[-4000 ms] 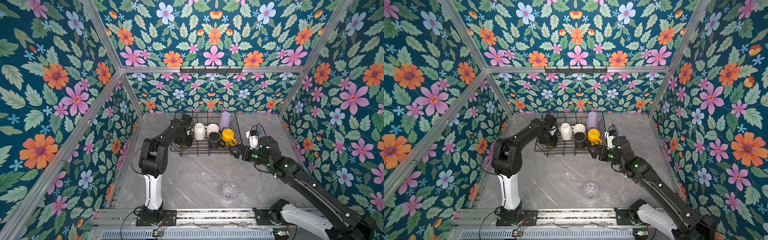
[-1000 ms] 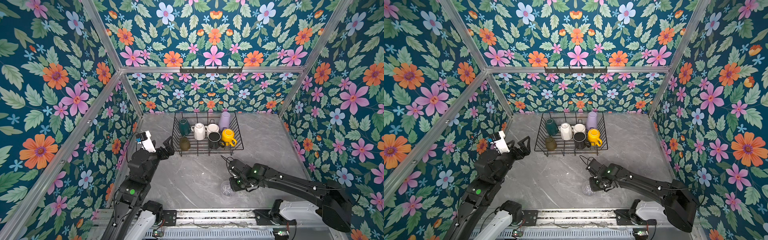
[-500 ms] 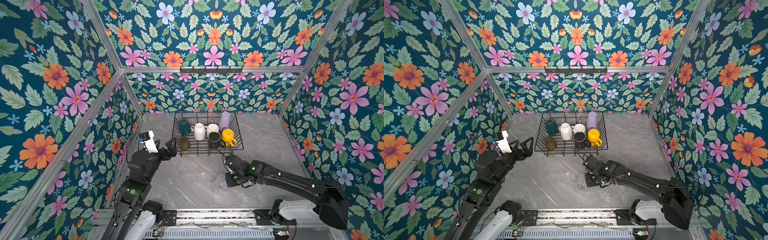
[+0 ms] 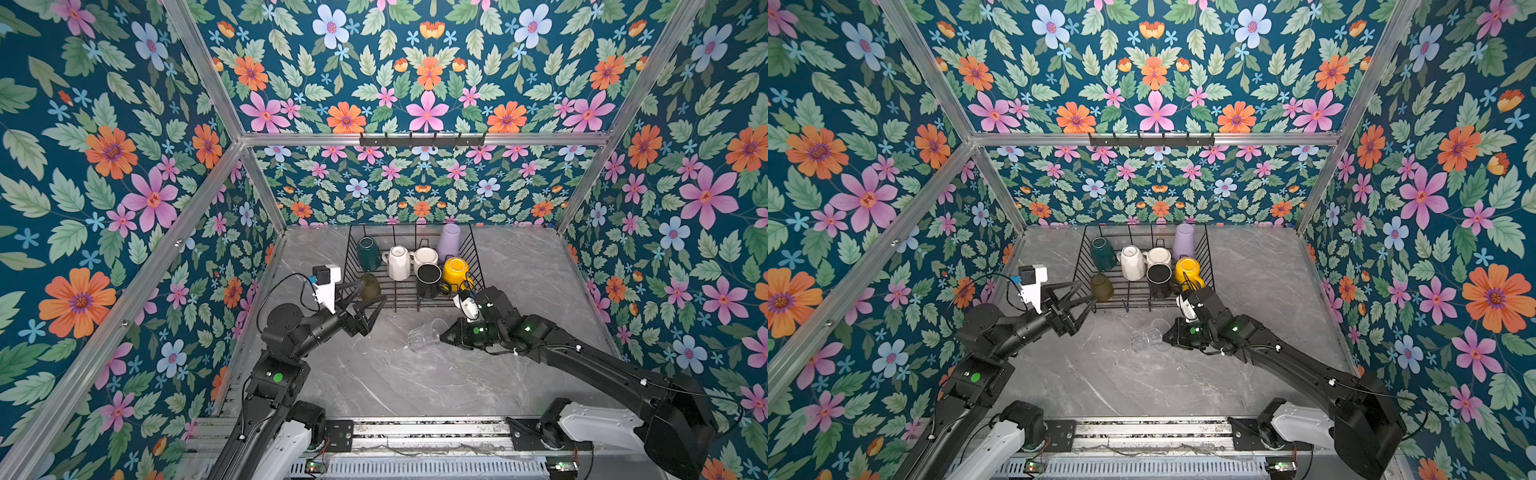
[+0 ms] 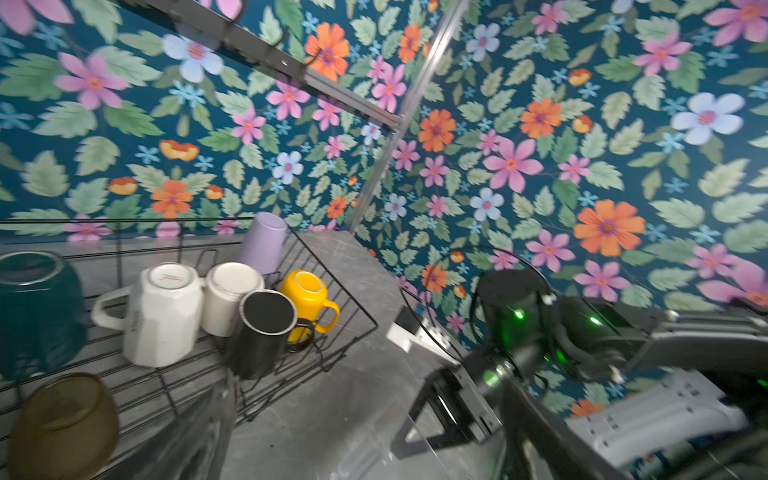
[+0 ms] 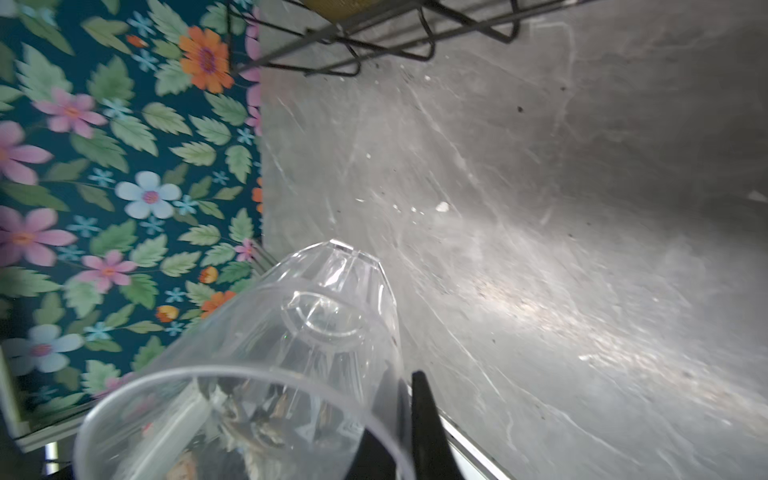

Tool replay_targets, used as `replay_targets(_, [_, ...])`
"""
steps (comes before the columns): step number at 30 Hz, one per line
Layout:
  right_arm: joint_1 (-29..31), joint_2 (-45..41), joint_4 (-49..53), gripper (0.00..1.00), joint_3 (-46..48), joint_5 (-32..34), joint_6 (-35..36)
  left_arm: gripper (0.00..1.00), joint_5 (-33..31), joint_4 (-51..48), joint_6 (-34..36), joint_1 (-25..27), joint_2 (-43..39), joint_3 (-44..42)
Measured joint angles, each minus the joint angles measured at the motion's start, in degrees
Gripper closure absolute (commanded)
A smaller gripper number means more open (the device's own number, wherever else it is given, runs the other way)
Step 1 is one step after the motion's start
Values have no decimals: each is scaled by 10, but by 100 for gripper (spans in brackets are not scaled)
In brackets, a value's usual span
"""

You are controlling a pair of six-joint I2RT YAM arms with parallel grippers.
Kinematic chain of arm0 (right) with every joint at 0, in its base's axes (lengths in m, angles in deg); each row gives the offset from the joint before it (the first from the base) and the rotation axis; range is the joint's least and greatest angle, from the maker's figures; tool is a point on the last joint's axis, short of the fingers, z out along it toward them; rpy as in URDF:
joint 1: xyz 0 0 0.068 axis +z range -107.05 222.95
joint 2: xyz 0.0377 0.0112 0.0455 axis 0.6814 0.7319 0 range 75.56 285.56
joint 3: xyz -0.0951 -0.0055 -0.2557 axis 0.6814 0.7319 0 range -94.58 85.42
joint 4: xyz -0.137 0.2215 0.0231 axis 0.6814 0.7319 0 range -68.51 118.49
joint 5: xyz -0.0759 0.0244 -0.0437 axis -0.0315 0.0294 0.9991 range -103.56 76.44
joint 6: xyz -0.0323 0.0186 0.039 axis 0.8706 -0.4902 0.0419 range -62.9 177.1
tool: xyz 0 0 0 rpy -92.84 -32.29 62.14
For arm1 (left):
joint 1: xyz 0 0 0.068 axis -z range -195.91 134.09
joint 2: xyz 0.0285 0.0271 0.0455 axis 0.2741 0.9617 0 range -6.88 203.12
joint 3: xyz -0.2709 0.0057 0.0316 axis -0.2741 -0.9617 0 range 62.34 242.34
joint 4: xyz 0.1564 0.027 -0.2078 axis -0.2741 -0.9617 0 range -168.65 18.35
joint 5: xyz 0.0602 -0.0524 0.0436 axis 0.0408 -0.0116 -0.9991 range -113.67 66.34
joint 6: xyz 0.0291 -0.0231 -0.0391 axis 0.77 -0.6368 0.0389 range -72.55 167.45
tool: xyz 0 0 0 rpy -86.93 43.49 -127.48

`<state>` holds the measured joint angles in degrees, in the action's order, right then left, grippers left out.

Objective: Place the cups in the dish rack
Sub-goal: 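Lift the clear glass with the right gripper toward the left gripper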

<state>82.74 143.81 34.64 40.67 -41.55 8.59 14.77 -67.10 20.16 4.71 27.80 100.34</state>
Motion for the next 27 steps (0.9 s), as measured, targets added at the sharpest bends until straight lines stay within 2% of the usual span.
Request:
replay_targets(3, [-12, 11, -75, 100, 8, -44, -36, 0, 53, 30, -10, 0, 5, -8])
replay_targets(7, [-27, 28, -183, 100, 16, -97, -91, 0, 92, 50, -10, 0, 7, -13])
replay_targets(15, [-35, 69, -366, 100, 22, -172, -191, 0, 123, 61, -10, 0, 29, -20])
replay_targets(19, [-35, 76, -412, 100, 16, -196, -219, 0, 124, 61, -8, 0, 36, -22])
replay_targets(27, [-35, 76, -447, 100, 4, -226, -229, 0, 134, 61, -5, 0, 52, -22])
